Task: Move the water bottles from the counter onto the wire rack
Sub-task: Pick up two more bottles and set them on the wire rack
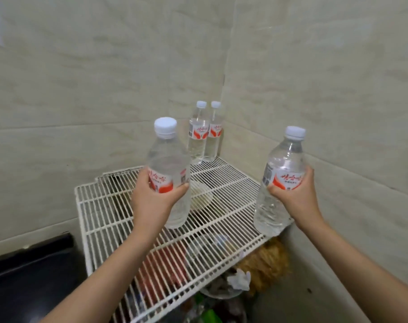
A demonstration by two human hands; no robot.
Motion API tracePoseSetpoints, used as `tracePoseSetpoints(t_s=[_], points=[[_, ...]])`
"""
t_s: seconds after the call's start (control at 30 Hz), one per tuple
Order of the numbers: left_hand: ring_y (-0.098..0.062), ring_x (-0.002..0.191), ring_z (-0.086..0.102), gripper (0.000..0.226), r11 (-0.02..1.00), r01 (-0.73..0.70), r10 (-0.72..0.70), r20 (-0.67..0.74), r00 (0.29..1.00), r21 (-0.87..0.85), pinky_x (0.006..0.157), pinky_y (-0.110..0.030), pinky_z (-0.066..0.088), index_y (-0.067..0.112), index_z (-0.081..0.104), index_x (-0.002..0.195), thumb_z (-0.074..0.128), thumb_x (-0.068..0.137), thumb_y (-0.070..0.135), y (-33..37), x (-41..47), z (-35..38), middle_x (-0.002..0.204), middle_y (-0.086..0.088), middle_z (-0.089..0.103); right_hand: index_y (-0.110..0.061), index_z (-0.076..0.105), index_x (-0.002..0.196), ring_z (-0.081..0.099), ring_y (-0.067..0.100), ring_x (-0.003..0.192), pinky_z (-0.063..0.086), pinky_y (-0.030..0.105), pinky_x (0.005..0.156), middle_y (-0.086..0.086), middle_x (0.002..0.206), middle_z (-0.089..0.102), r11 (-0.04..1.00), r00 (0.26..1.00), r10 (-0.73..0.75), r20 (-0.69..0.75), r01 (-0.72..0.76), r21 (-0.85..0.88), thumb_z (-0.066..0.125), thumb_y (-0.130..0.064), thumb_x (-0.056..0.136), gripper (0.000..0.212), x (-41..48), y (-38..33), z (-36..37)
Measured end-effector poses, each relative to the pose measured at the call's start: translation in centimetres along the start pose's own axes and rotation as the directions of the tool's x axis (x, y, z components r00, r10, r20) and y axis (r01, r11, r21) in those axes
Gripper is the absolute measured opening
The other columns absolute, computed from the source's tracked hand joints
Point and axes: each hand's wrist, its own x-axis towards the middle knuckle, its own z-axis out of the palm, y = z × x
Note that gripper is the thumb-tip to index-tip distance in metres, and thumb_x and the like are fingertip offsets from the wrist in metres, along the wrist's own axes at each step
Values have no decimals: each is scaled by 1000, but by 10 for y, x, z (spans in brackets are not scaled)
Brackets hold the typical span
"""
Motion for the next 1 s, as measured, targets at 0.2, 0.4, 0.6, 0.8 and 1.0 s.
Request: tracePoseSetpoints(t_s=[0.2,0.4,0.6,0.8,1.0], points=[[-18,95,63,59,999,27,-21,-159,987,34,85,-39,52,21,53,111,81,60,18,-7,17,18,106,0,65,-10,31,129,52,12,86,41,29,80,-8,95,48,997,989,-22,149,10,82,72,3,68,75,75,26,36],[-17,92,64,56,997,37,-13,-317,948,71,80,-36,51,25,54,108,81,60,13,-6,21,32,103,0,67,-15,29,133,52,18,100,44,31,83,-3,108,50,987,954,-51,296,3,159,75,2,66,83,146,56,84],[-8,84,62,47,994,68,-25,-430,902,86,65,-19,45,27,54,98,79,63,7,-7,12,40,95,6,65,-11,29,134,53,22,102,42,32,84,12,125,53,988,921,-34,388,-28,152,75,-1,68,82,197,61,131],[-8,83,62,45,989,88,-15,-503,864,121,63,-19,45,28,53,95,77,65,7,-5,7,38,93,6,64,-11,32,132,54,32,112,44,34,83,15,126,53,985,905,-23,424,-51,162,73,-1,71,74,218,73,156],[-18,92,62,55,978,111,-8,-504,864,174,80,-34,50,21,52,111,79,64,13,-12,28,52,103,-1,64,-11,29,134,51,28,116,40,33,89,12,128,50,984,900,22,435,-96,149,75,-5,70,79,215,90,157]])
